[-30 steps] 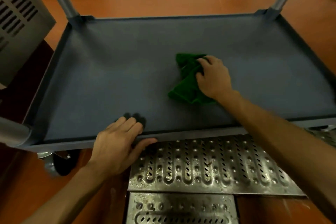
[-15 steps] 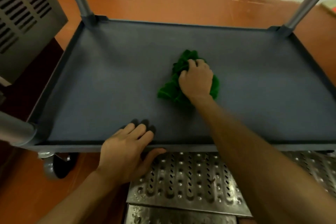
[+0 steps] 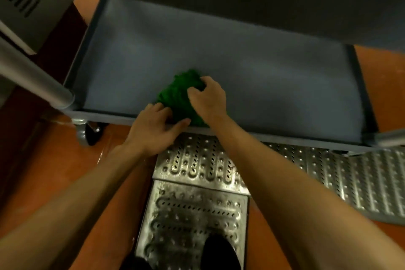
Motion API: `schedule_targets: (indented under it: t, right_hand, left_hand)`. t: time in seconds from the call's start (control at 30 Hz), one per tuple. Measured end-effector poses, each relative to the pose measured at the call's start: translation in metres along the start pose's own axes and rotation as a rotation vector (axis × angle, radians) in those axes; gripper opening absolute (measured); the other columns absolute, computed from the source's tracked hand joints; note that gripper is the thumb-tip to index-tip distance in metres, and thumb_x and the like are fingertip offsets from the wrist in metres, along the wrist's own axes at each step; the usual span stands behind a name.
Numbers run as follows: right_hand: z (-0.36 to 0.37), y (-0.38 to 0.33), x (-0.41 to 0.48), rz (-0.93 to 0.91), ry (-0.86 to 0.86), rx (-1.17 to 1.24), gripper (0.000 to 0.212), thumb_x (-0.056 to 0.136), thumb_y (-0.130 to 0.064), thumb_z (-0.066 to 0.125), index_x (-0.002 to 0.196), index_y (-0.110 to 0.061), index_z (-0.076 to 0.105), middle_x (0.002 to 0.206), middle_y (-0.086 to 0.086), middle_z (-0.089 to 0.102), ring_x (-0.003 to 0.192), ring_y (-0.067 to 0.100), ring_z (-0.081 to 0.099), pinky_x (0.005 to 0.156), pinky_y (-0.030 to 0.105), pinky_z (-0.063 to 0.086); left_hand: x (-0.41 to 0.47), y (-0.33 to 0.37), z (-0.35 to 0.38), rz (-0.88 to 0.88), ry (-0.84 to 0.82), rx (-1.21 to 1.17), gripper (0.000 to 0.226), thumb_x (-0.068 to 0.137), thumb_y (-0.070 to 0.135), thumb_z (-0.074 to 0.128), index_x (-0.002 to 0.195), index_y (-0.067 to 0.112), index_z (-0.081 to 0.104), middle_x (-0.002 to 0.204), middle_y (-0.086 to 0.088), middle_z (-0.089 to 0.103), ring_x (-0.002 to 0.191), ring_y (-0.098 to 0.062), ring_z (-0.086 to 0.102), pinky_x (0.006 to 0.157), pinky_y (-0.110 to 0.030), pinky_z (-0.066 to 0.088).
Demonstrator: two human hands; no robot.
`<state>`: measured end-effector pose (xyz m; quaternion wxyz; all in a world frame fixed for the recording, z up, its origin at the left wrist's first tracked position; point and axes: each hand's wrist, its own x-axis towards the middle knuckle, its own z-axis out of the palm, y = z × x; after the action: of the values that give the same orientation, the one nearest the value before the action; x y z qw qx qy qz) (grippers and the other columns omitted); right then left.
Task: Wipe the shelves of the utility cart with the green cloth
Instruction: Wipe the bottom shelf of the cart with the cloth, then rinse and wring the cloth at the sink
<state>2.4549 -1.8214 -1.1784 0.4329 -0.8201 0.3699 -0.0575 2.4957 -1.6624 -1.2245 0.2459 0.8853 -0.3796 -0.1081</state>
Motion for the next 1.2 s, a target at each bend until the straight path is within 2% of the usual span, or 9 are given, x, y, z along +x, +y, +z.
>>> schedule_targets:
  t: [0.1,0.2,0.27,0.43,0.57,0.77,0.9,1.03,1.2]
  right_hand:
    - [-0.03,-0.018,-0.034,0.259,-0.06,0.325,0.036,0.074,-0.024,0.068,0.108,-0.015,0.063,0.1,0.004,0.068,0.091,0.022,0.066,0.081,0.04,0.058]
    - [-0.055,-0.045,-0.082,0.487,-0.192,0.681,0.038,0.077,-0.021,0.073,0.113,-0.012,0.062,0.103,0.014,0.072,0.089,0.03,0.071,0.077,0.043,0.061]
    - [-0.071,-0.07,-0.115,0.585,-0.275,0.868,0.044,0.076,-0.022,0.072,0.115,-0.005,0.064,0.105,0.019,0.072,0.094,0.034,0.071,0.08,0.043,0.06]
    - [-0.125,-0.16,-0.208,0.611,-0.25,0.988,0.037,0.071,-0.019,0.079,0.104,-0.002,0.072,0.103,0.017,0.073,0.097,0.033,0.071,0.092,0.048,0.055]
    - [-0.189,-0.248,-0.287,0.474,-0.264,0.747,0.019,0.064,-0.017,0.08,0.082,-0.013,0.075,0.084,0.009,0.075,0.081,0.028,0.072,0.078,0.045,0.059]
    - [-0.277,-0.38,-0.363,0.156,-0.412,0.679,0.01,0.064,-0.002,0.063,0.063,0.0,0.053,0.064,0.008,0.051,0.061,0.017,0.052,0.056,0.033,0.044]
    - [-0.318,-0.458,-0.405,-0.054,-0.638,0.61,0.005,0.067,0.002,0.065,0.064,0.0,0.061,0.064,0.0,0.06,0.06,0.014,0.057,0.057,0.028,0.048]
    - [-0.336,-0.525,-0.44,-0.197,-0.871,0.476,0.027,0.073,-0.006,0.079,0.098,-0.003,0.069,0.096,0.014,0.073,0.091,0.025,0.072,0.082,0.042,0.058]
    - [-0.334,-0.588,-0.499,-0.429,-0.88,0.264,0.08,0.061,-0.043,0.09,0.129,-0.034,0.048,0.128,-0.003,0.056,0.12,0.014,0.057,0.097,0.041,0.051]
  left_hand:
    - [-0.014,0.027,-0.023,-0.338,-0.095,-0.359,0.053,0.092,0.065,0.043,0.076,0.02,0.065,0.085,-0.004,0.066,0.084,-0.024,0.064,0.072,-0.037,0.045]
    - [-0.03,0.066,-0.058,-0.761,-0.162,-0.979,0.052,0.095,0.061,0.046,0.114,0.02,0.07,0.12,-0.009,0.07,0.108,-0.02,0.067,0.1,-0.039,0.05]
    - [-0.054,0.109,-0.095,-0.967,-0.112,-1.268,0.056,0.097,0.06,0.044,0.124,0.016,0.068,0.123,-0.011,0.07,0.11,-0.025,0.068,0.103,-0.043,0.051]
    - [-0.113,0.22,-0.211,-1.123,0.102,-1.98,0.054,0.099,0.052,0.042,0.114,0.008,0.071,0.117,-0.013,0.071,0.106,-0.024,0.068,0.096,-0.033,0.054]
    - [-0.164,0.282,-0.307,-1.154,0.121,-2.011,0.065,0.075,0.052,0.074,0.126,0.013,0.065,0.13,-0.01,0.065,0.116,-0.025,0.062,0.106,-0.036,0.042]
    - [-0.232,0.346,-0.448,-1.179,-0.004,-2.031,0.063,0.078,0.07,0.05,0.115,0.025,0.074,0.122,-0.007,0.071,0.111,-0.03,0.066,0.094,-0.048,0.049]
    - [-0.259,0.382,-0.548,-0.992,0.374,-2.193,0.068,0.093,0.069,0.039,0.119,0.015,0.072,0.127,-0.011,0.068,0.118,-0.027,0.065,0.101,-0.042,0.052]
    - [-0.302,0.404,-0.618,-0.896,0.717,-2.182,0.093,0.08,0.079,0.039,0.143,0.012,0.052,0.143,-0.014,0.057,0.134,-0.028,0.054,0.114,-0.045,0.038]
    - [-0.374,0.405,-0.673,-0.866,1.041,-2.123,0.047,0.098,0.04,0.051,0.129,0.008,0.065,0.132,-0.017,0.065,0.12,-0.03,0.064,0.103,-0.044,0.051]
